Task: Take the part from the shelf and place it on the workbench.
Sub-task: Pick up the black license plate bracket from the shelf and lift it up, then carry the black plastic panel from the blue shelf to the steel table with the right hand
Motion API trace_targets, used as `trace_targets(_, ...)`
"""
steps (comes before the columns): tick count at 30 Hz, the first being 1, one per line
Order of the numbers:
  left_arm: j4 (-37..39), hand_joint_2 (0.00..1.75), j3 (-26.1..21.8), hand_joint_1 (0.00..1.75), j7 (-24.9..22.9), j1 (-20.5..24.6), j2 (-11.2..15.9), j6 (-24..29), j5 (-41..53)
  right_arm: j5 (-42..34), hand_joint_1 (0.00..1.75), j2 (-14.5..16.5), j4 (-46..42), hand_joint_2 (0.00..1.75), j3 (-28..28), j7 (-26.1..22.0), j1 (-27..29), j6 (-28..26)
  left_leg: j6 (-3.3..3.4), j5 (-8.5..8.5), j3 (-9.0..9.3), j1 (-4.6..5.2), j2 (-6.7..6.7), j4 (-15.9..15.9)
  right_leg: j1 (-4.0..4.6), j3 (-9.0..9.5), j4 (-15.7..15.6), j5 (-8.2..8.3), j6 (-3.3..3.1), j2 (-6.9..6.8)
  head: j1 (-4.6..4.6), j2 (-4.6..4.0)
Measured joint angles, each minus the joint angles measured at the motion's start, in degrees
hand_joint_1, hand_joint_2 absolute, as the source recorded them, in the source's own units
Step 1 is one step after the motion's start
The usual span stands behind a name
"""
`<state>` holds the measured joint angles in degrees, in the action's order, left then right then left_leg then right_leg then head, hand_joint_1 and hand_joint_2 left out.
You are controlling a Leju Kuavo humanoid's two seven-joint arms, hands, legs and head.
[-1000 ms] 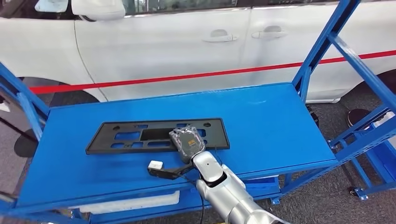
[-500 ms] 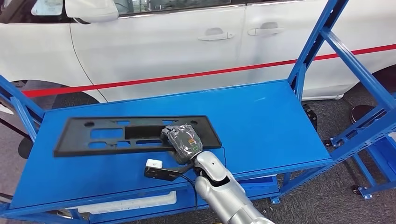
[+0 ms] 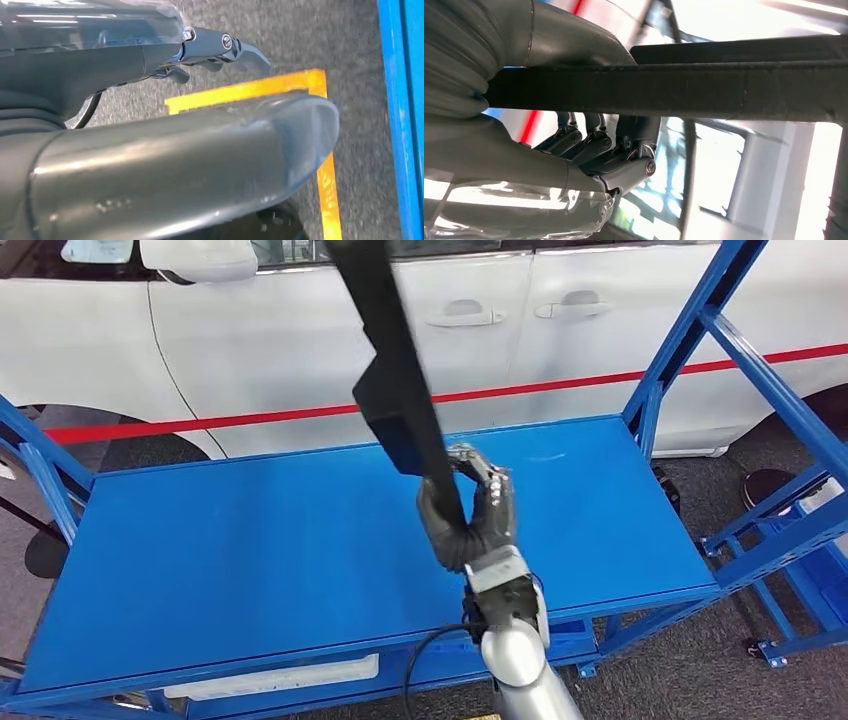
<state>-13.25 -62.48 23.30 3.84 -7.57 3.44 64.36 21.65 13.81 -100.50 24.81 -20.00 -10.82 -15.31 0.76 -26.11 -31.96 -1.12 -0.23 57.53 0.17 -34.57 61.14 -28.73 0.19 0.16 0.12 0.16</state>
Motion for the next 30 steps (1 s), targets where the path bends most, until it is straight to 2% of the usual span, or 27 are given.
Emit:
trace_targets(3,0.0,0.0,-0.7,0.0,0.34,0.06,-0.11,0.07,-0.4,-4.99,1.75,-1.1,-6.2,1.75,-2.07,-2.31,4.56,0.7,0.53,-0.08,0.05,0.02,0.02,-0.07,-0.4,-5.27,10.66,-4.93,0.74,0.0,0.09,0.0)
trace_targets(4,0.0,0.0,-0.95,0.0,0.36,0.05,-0.14,0.12,-0.65,-6.49,1.75,-1.47,-7.58,1.75,-2.84,-2.98,6.31,1.08,0.58,-0.15,0.08,0.03,0.0,-0.04,-0.54,-6.56,12.93,-5.33,0.9,-0.01,0.09,0.0)
trace_targets(5,0.0,0.0,-1.27,0.0,0.32,0.03,-0.19,0.23,-0.96,-7.36,1.75,-1.73,-8.56,1.75,-3.6,-3.54,7.93,1.33,0.56,-0.24,0.14,0.03,-0.03,0.01,-0.68,-6.74,12.89,-4.52,0.99,-0.03,0.1,0.0)
trace_targets(6,0.0,0.0,-1.61,0.0,0.25,0.0,-0.28,0.39,-1.21,-7.74,1.75,-1.91,-9.32,1.75,-4.27,-4.03,9.46,1.47,0.48,-0.37,0.26,0.02,-0.05,0.07,-0.81,-5.72,10.49,-2.71,1.0,-0.06,0.1,0.01)
trace_targets(7,0.0,0.0,-1.9,0.0,0.14,0.0,-0.4,0.59,-1.47,-7.75,1.75,-2.01,-9.91,1.75,-4.82,-4.51,11.0,1.51,0.32,-0.54,0.42,0.02,-0.06,0.15,-0.93,-3.75,6.41,-0.49,0.95,-0.12,0.11,0.01)
trace_targets(8,0.0,0.0,-2.23,0.0,-0.02,0.03,-0.56,0.84,-1.71,-7.8,1.75,-2.05,-10.41,1.75,-5.33,-5.22,12.68,1.72,0.08,-0.76,0.54,0.1,-0.09,0.25,-0.92,-1.76,2.42,1.07,0.83,-0.17,0.11,0.01)
trace_targets(9,0.0,0.0,-2.52,0.0,-0.17,0.06,-0.7,1.07,-1.93,-7.94,1.75,-2.06,-10.77,1.75,-5.74,-6.03,14.46,2.14,-0.2,-0.98,0.64,0.19,-0.12,0.37,-0.83,-0.26,-0.62,2.06,0.63,-0.19,0.08,0.0)
trace_targets(10,0.0,0.0,-2.86,0.0,-0.29,0.09,-0.81,1.28,-2.18,-8.25,1.75,-2.06,-11.01,1.75,-6.2,-7.1,16.61,2.95,-0.53,-1.15,0.7,0.28,-0.15,0.43,-0.7,0.52,-2.22,2.3,0.38,-0.2,0.06,0.0)
trace_targets(12,0.0,0.0,-3.64,0.0,-0.4,0.11,-1.04,1.66,-2.58,-9.13,1.75,-1.89,-11.22,1.75,-7.47,-9.53,21.02,5.57,-1.22,-1.33,0.84,0.28,-0.19,0.33,-0.48,0.65,-2.62,2.11,-0.28,-0.14,0.04,0.0)
trace_targets(14,0.0,0.0,-4.38,0.0,-0.4,0.09,-1.25,1.93,-2.8,-9.8,1.75,-1.09,-11.22,1.75,-9.56,-12.35,25.01,9.68,-1.86,-2.14,0.76,0.11,-0.13,0.97,-0.65,0.91,-2.94,2.15,-1.05,-0.21,0.0,0.01)
trace_targets(16,0.0,0.0,-5.0,0.0,-0.38,0.07,-1.43,2.04,-2.85,-9.88,1.75,0.5,-11.15,1.75,-12.44,-14.95,28.07,14.34,-2.3,-5.3,-1.06,0.01,-0.07,5.6,-0.83,1.19,-3.22,2.32,-1.71,-0.41,-0.24,0.01)
trace_targets(18,0.0,0.0,-5.49,0.0,-0.31,0.03,-1.62,1.99,-2.91,-9.81,1.75,2.05,-10.91,1.75,-15.35,-16.26,30.23,17.83,-2.54,-9.24,-4.33,-0.02,-0.06,13.23,-0.67,1.14,-3.12,2.38,-2.0,-0.52,-0.4,0.0)
trace_targets(19,0.0,0.0,-5.72,0.0,-0.26,0.0,-1.71,1.96,-2.96,-9.9,1.75,2.62,-10.71,1.75,-16.61,-16.51,31.09,18.97,-2.56,-10.03,-5.36,-0.02,-0.06,15.7,-0.57,1.04,-3.0,2.38,-2.03,-0.5,-0.38,0.0)
trace_targets(20,0.0,0.0,-5.96,0.0,-0.24,-0.03,-1.81,1.95,-3.03,-10.14,1.75,3.15,-10.48,1.75,-17.81,-16.78,31.87,19.95,-2.48,-9.68,-5.41,-0.01,-0.06,16.11,-0.47,0.91,-2.85,2.38,-2.06,-0.47,-0.39,0.0)
trace_targets(21,0.0,0.0,-6.2,0.0,-0.29,-0.06,-1.9,2.01,-3.1,-10.51,1.75,3.61,-10.22,1.75,-18.89,-17.04,32.59,20.66,-2.3,-8.29,-4.32,0.02,-0.06,14.18,-0.39,0.78,-2.69,2.38,-2.06,-0.4,-0.39,0.0)
trace_targets(23,-0.01,0.0,-6.59,0.0,-0.57,-0.05,-1.99,2.2,-3.22,-11.5,1.75,4.33,-9.54,1.75,-20.78,-17.43,33.95,21.37,-1.6,-4.84,-0.18,0.23,-0.06,6.37,-0.21,0.63,-2.42,2.4,-1.98,-0.3,-0.37,-0.01)
trace_targets(24,-0.01,0.0,-6.75,0.0,-0.73,-0.02,-2.02,2.29,-3.28,-11.84,1.75,4.59,-9.15,1.75,-21.55,-17.51,34.62,21.41,-1.27,-3.66,1.42,0.42,-0.05,3.13,-0.13,0.61,-2.32,2.45,-1.85,-0.28,-0.34,-0.01)
trace_targets(25,-0.02,0.0,-6.92,0.0,-0.84,0.01,-2.07,2.33,-3.36,-11.87,1.75,4.84,-8.77,1.75,-22.24,-17.57,35.3,21.19,-0.99,-3.05,2.31,0.63,-0.06,1.2,-0.12,0.58,-2.27,2.55,-1.62,-0.32,-0.33,-0.01)
trace_targets(27,-0.02,0.0,-7.3,0.0,-0.9,0.0,-2.15,2.31,-3.48,-10.85,1.75,5.22,-8.24,1.75,-23.15,-17.62,36.38,20.36,-0.58,-2.55,2.35,0.98,-0.06,0.5,-0.26,0.55,-2.36,2.94,-0.96,-0.35,-0.33,0.01)
trace_targets(28,-0.02,0.0,-7.49,0.0,-0.9,-0.04,-2.22,2.27,-3.46,-10.09,1.75,5.4,-8.11,1.75,-23.41,-17.64,36.72,19.94,-0.24,-2.11,2.28,0.85,0.04,0.26,-0.33,0.5,-2.36,3.04,-0.55,-0.32,-0.34,0.01)
trace_targets(29,-0.02,0.0,-7.61,0.0,-0.9,-0.05,-2.27,2.24,-3.37,-9.4,1.75,5.52,-8.03,1.75,-23.55,-17.65,36.96,19.66,0.14,-1.6,2.19,0.71,0.19,-0.08,-0.34,0.35,-2.08,2.62,-0.19,-0.26,-0.32,0.01)
trace_targets(30,-0.02,0.0,-7.68,0.0,-0.91,-0.01,-2.32,2.2,-3.26,-8.82,1.75,5.61,-7.99,1.75,-23.61,-17.66,37.11,19.51,0.59,-1.0,1.95,0.54,0.35,-0.43,-0.38,-0.11,-0.93,1.26,0.13,-0.18,-0.22,0.0)
